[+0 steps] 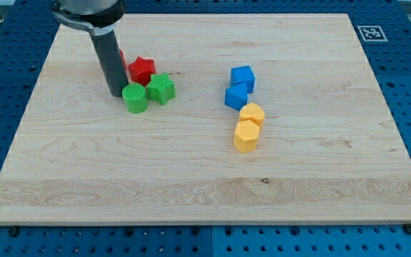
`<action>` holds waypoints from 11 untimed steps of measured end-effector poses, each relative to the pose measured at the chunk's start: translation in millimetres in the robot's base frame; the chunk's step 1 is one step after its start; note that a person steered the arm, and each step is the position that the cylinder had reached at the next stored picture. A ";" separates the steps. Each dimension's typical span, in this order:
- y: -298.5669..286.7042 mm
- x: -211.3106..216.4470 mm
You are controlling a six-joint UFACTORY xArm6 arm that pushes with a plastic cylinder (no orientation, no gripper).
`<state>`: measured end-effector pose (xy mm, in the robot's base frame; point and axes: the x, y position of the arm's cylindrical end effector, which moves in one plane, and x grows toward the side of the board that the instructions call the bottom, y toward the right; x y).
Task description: Slightly push the red circle towards top
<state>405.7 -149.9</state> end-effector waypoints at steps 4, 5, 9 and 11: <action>4.4 9.6; 19.3 9.6; 18.9 46.8; 27.3 62.1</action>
